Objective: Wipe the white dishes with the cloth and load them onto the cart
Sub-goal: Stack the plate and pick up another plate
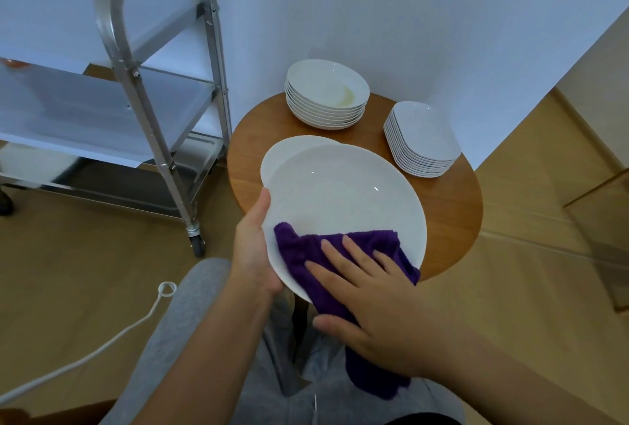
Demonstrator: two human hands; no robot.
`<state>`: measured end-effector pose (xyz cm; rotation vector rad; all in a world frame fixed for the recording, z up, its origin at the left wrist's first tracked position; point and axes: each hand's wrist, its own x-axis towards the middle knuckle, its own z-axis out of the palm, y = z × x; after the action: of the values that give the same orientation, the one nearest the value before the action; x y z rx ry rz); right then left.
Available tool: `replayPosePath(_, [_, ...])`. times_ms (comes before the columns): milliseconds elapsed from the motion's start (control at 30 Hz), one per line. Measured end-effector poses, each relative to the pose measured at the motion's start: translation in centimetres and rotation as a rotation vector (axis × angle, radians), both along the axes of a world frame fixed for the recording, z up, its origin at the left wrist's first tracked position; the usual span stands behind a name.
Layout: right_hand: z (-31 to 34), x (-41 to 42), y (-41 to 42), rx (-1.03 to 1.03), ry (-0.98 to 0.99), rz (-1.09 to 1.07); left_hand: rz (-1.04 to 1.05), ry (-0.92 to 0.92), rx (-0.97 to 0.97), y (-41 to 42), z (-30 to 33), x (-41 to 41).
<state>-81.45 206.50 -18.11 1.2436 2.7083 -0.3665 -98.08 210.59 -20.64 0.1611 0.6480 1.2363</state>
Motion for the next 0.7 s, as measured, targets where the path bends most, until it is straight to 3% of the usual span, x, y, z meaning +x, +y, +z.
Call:
replayPosePath(233, [-0.6,5.0,2.9,0.333,-0.053,0.453,-0.029,0.113,0.052,0.7,0.4,-1.1])
replayPosePath(400, [-0.9,7.5,4.1,0.528,0.004,0.550,-0.123,0.196,0.092,1.5,1.3,-1.4])
replayPosePath(567, [-0.8,4.3,2.9,0.658,0.210,0.300,0.049,0.214,0.099,1.4,2.7,-0.5])
replayPosePath(700, [-0.7,-0.4,2.1,0.617,0.292,-0.018,0.212,0.323,-0.162,-0.6,2.4,4.0])
